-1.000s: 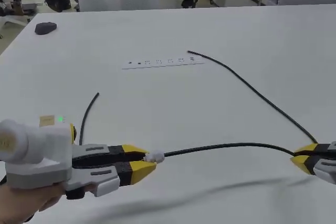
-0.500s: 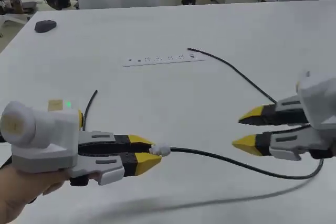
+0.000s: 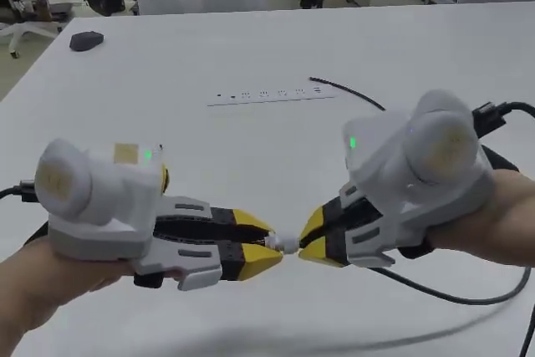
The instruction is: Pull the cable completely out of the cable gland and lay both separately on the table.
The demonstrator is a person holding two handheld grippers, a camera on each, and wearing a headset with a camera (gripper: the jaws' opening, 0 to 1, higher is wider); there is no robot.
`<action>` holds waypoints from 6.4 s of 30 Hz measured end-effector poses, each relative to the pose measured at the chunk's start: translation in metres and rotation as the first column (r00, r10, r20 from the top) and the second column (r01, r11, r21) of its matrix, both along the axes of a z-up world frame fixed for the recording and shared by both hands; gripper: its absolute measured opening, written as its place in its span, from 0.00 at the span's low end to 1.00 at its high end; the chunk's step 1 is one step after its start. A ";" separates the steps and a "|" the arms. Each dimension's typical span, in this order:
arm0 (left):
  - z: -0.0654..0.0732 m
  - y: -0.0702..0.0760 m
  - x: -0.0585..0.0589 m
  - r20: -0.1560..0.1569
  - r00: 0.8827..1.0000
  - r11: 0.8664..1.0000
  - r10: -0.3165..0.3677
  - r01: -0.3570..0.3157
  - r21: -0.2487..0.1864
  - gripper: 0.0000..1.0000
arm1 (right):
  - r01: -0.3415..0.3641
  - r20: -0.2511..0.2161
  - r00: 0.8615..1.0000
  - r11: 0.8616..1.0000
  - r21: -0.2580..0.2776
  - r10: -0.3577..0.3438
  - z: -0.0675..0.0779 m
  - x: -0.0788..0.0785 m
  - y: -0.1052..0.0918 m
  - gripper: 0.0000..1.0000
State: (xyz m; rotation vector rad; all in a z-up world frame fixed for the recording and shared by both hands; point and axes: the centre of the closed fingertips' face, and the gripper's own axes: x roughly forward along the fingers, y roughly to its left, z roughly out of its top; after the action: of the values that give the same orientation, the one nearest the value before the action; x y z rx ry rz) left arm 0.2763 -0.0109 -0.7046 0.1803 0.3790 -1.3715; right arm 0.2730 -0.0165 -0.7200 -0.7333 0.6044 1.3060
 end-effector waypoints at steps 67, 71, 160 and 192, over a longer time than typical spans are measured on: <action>-0.001 0.040 -0.003 0.064 0.996 0.996 0.062 -0.066 0.055 0.14 | -0.086 -0.001 0.996 0.995 0.042 0.086 -0.005 -0.002 0.025 0.00; 0.002 0.046 -0.003 0.073 0.994 0.996 0.076 -0.079 0.049 0.14 | -0.049 0.001 0.999 0.999 0.018 0.049 -0.008 0.001 0.002 0.00; -0.035 0.200 0.004 0.059 0.774 0.775 0.631 -0.631 -0.009 0.14 | -0.107 0.113 0.989 0.988 0.111 0.094 -0.001 0.063 0.146 0.00; -0.108 0.270 0.028 0.083 0.454 0.450 0.887 -0.891 0.065 0.15 | 0.094 -0.024 0.996 0.980 0.175 -0.092 -0.095 0.096 0.256 0.00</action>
State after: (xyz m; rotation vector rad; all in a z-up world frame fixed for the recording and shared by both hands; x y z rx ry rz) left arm 0.3039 0.2595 -0.8123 0.0576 0.4209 -0.2657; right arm 0.3687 0.2399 -0.8154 -0.5435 0.5221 1.2618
